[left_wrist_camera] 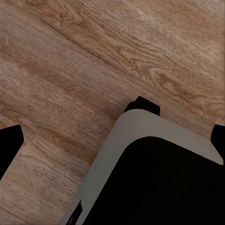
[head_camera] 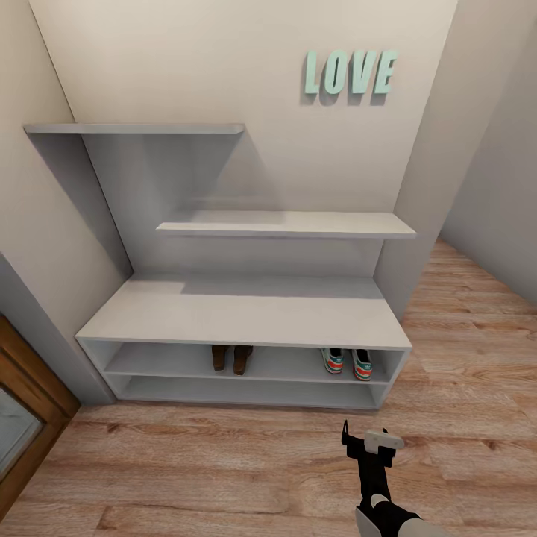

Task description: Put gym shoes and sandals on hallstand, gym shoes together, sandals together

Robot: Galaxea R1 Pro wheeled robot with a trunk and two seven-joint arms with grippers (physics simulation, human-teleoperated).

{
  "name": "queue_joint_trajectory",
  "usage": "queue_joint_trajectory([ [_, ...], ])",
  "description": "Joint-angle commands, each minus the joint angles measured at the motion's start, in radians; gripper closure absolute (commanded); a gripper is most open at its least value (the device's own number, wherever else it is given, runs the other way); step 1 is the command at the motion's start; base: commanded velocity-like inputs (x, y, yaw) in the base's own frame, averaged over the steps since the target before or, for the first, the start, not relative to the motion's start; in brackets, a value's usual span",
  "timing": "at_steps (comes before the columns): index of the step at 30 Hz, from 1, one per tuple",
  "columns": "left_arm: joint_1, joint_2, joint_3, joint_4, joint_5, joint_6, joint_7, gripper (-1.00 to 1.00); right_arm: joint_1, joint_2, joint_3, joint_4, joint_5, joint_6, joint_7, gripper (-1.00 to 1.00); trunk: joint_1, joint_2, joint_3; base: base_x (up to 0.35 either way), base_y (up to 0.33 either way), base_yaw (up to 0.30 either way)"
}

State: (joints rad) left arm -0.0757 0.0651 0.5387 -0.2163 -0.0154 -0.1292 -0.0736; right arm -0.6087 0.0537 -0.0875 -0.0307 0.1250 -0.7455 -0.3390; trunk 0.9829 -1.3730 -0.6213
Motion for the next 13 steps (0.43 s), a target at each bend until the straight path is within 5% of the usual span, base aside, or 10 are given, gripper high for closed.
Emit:
queue_joint_trajectory([
  [1, 0.000, 0.000, 0.000, 0.000, 0.000, 0.000, 0.000, -1.00, 0.000, 0.000, 0.000, 0.000, 0.000, 0.000, 0.000, -1.00, 0.000, 0.000, 0.000, 0.000, 0.000, 0.000],
  [13, 0.001, 0.000, 0.001, 0.000, 0.001, 0.000, 0.000, -1.00, 0.000, 0.000, 0.000, 0.000, 0.000, 0.000, 0.000, -1.00, 0.000, 0.000, 0.000, 0.000, 0.000, 0.000],
])
